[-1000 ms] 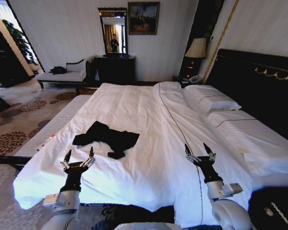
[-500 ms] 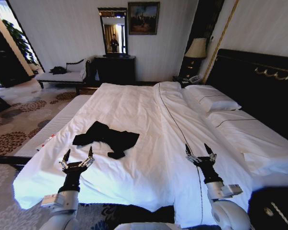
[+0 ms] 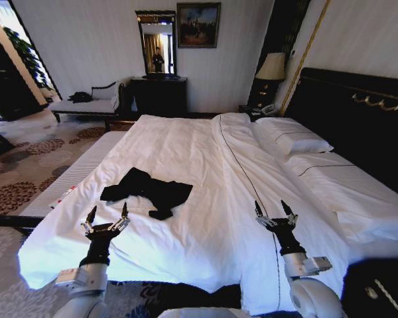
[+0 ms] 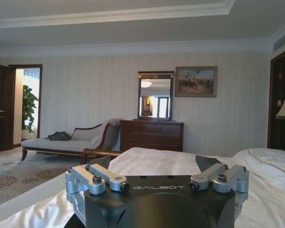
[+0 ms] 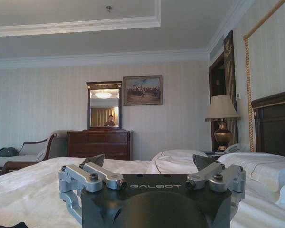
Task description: Fold the clothes on the bed.
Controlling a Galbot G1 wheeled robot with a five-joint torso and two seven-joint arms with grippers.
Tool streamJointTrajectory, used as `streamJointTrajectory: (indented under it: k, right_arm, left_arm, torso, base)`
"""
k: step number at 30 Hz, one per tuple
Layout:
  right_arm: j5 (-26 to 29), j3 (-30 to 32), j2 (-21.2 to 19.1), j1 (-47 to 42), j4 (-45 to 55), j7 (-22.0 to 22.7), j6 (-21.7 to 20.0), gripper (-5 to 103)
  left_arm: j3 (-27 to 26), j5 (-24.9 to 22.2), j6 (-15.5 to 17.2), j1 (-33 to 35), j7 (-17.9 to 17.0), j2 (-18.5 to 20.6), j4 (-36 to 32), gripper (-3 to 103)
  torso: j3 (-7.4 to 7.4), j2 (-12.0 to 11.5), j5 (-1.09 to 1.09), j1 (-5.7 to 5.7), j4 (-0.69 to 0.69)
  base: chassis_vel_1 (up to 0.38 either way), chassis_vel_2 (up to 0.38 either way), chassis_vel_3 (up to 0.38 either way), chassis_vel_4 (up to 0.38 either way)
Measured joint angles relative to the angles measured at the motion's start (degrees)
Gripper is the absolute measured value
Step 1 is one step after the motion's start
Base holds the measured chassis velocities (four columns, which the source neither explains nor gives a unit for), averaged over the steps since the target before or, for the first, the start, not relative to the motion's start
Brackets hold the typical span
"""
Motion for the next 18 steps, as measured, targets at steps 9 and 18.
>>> streamJointTrajectory:
  k: [9,18]
  right_arm:
    - [0.30,0.08,-0.02,-0.04,-0.07,0.38,-0.03,100]
    - [0.14,0.08,0.22,0.00,-0.17,0.38,0.17,100]
  left_arm:
    - [0.05,-0.16,0.06,-0.20,-0.01,-0.27,0.27,100]
    - [0.10,0.09,0.00,-0.15,-0.01,-0.52,0.34,100]
  torso:
    - [0.00,0.00,0.00,0.00,0.00]
    - [0.00,0.00,0.00,0.00,0.00]
  base:
    - [0.000,0.000,0.000,0.000]
    - [0.000,0.000,0.000,0.000]
